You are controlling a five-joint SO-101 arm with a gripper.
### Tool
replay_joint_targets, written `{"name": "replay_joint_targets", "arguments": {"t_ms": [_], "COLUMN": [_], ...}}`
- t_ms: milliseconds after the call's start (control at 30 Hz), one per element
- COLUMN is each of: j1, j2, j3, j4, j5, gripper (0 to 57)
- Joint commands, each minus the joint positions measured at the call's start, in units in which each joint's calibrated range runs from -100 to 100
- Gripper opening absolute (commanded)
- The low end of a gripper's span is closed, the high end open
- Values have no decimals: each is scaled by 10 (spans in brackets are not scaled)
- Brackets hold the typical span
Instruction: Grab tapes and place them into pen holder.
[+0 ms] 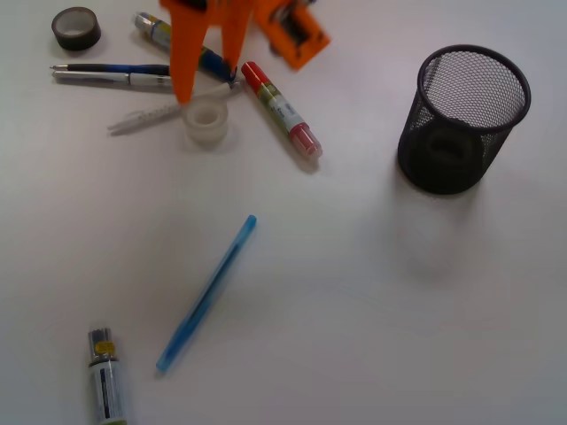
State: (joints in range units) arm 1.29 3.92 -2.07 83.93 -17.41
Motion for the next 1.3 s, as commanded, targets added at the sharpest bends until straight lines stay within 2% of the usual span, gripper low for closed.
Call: {"name": "replay_joint_targets", "arguments": {"t_ms": [0,133,567,867,933,967,1100,1267], "j1": [31,35,60,76,76,76,76,76], "j2": [-19,-28,-18,-18,-18,-19,-19,-26], "j3": [173,274,289,384,387,386,382,375], "j4": [-123,-220,-258,-312,-313,-313,-313,-312], "j5": [3,5,5,2,2,2,3,8], "gripper": [271,271,271,264,236,202,11,2]}}
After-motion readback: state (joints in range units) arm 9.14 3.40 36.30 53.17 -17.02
